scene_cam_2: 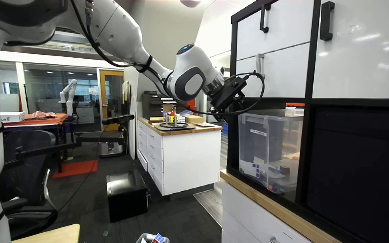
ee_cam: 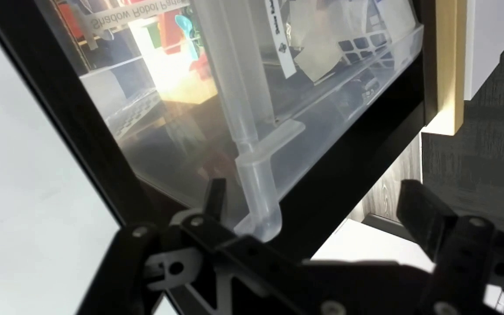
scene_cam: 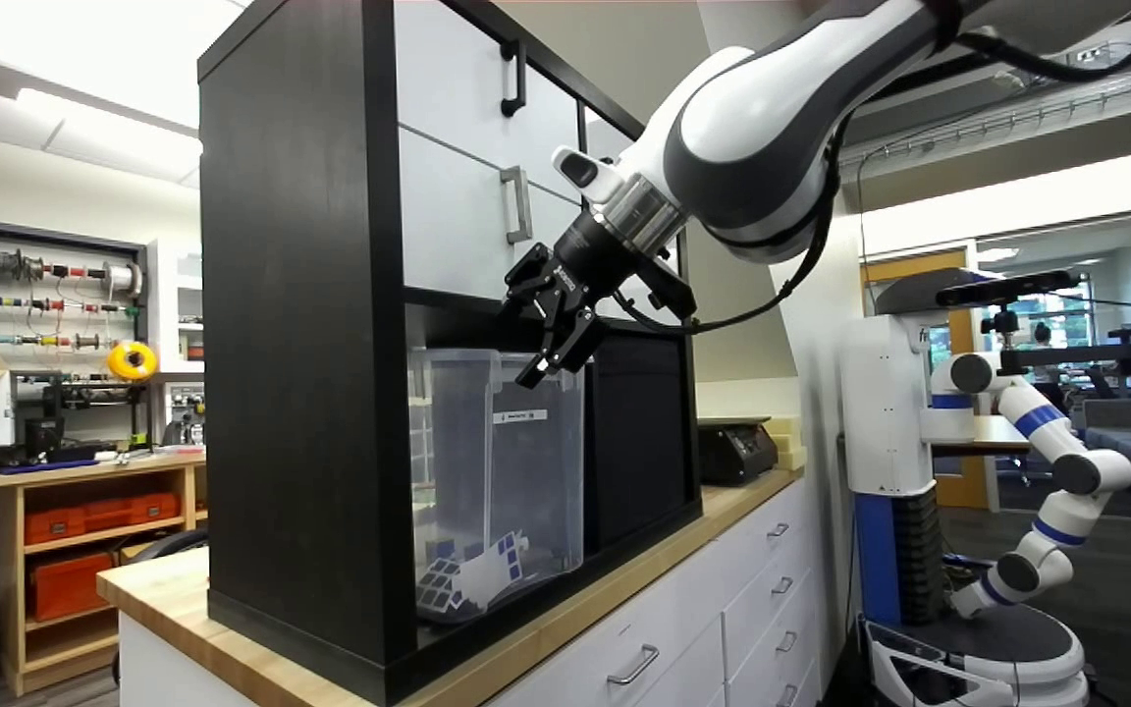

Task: Slightly pull the transparent box under the black and white cabinet

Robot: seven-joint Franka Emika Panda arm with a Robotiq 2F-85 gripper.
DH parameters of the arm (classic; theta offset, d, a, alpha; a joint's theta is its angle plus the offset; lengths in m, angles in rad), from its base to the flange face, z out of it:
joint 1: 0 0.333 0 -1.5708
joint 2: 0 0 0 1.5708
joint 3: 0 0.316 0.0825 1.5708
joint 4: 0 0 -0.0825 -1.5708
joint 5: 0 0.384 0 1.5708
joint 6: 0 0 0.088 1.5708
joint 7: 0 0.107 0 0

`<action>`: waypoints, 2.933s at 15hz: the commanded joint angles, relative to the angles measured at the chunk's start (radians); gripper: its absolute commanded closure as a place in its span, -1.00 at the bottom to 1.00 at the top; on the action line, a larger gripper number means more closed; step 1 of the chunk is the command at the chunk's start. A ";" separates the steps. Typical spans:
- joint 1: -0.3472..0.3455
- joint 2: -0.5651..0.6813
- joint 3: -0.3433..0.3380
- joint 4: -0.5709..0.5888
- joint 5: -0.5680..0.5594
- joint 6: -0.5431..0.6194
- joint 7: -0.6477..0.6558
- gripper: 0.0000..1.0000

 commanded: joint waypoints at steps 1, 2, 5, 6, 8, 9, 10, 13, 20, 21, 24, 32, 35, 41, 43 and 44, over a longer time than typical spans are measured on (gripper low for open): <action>-0.014 0.076 0.007 0.103 0.014 0.012 -0.054 -1.00; -0.016 0.093 0.009 0.124 0.014 0.010 -0.058 -1.00; -0.022 0.137 0.015 0.175 0.019 0.006 -0.066 -1.00; -0.024 0.150 0.016 0.188 0.020 0.004 -0.067 -1.00; -0.030 0.169 0.019 0.201 0.023 -0.001 -0.070 -1.00; -0.031 0.167 0.020 0.198 0.023 -0.005 -0.068 -0.50; -0.031 0.163 0.021 0.193 0.021 -0.005 -0.071 -0.47; -0.037 0.157 0.022 0.190 0.020 -0.003 -0.073 -0.08; -0.061 0.132 0.031 0.163 0.041 0.007 -0.076 0.81; -0.062 0.122 0.035 0.155 0.044 0.009 -0.078 0.89; -0.073 0.085 0.054 0.122 0.064 0.006 -0.102 0.86; -0.106 -0.083 0.114 -0.049 0.168 -0.038 -0.251 0.86; -0.096 -0.157 0.106 -0.125 0.199 -0.050 -0.291 0.86; -0.082 -0.288 0.081 -0.277 0.220 -0.073 -0.334 -0.02; -0.079 -0.321 0.072 -0.310 0.226 -0.082 -0.334 0.00; -0.077 -0.336 0.066 -0.320 0.230 -0.085 -0.332 -0.10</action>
